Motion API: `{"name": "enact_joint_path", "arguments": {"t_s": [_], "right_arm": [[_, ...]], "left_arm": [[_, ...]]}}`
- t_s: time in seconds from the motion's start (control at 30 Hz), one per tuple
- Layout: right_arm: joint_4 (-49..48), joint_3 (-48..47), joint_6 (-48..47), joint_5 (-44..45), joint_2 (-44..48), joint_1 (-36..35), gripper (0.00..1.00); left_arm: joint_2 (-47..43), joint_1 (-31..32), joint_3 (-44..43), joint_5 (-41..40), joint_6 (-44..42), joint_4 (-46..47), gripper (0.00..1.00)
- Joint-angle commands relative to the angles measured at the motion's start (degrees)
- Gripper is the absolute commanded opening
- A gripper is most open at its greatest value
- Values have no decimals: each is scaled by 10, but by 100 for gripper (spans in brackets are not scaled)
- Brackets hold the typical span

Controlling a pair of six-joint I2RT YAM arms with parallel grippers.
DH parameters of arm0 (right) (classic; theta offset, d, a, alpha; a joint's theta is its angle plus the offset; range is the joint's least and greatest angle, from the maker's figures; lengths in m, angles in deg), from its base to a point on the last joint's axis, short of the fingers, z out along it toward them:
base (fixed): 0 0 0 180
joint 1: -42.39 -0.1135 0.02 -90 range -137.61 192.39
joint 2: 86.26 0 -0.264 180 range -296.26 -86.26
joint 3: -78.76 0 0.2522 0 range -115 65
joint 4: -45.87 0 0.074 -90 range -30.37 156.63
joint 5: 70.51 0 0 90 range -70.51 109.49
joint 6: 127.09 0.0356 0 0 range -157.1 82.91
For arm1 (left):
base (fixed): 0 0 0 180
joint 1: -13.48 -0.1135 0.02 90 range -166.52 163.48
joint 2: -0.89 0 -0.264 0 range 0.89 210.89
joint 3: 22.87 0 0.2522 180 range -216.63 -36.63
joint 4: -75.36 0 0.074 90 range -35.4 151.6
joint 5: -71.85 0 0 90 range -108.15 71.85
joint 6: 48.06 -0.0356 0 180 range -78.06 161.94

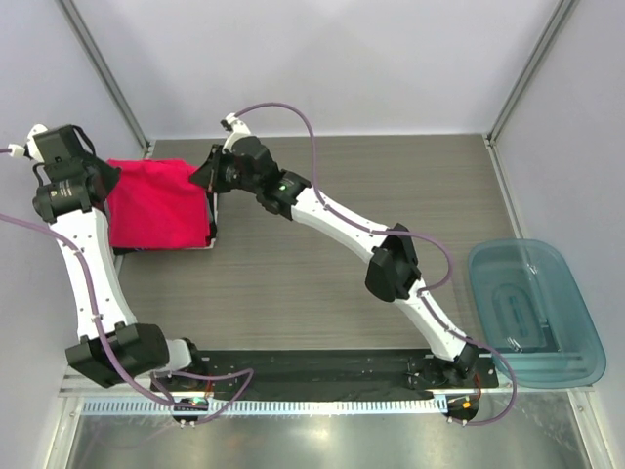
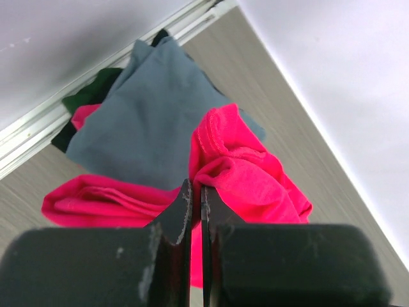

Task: Fold and stack the t-shirts
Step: Neatly place the folded tshirt to the corner

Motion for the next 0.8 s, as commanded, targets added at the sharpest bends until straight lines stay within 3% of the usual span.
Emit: {"name": "enact_joint_path", "arguments": {"t_s": [0.0,0.77], "right_arm": [[-69,-56,15,39,-12,-3,1],[-225,-85,27,113,-103,-2,1]], "left_arm": [[8,-26,1,10,1,47,0],[106,-72,15,44,26,154,0]]}}
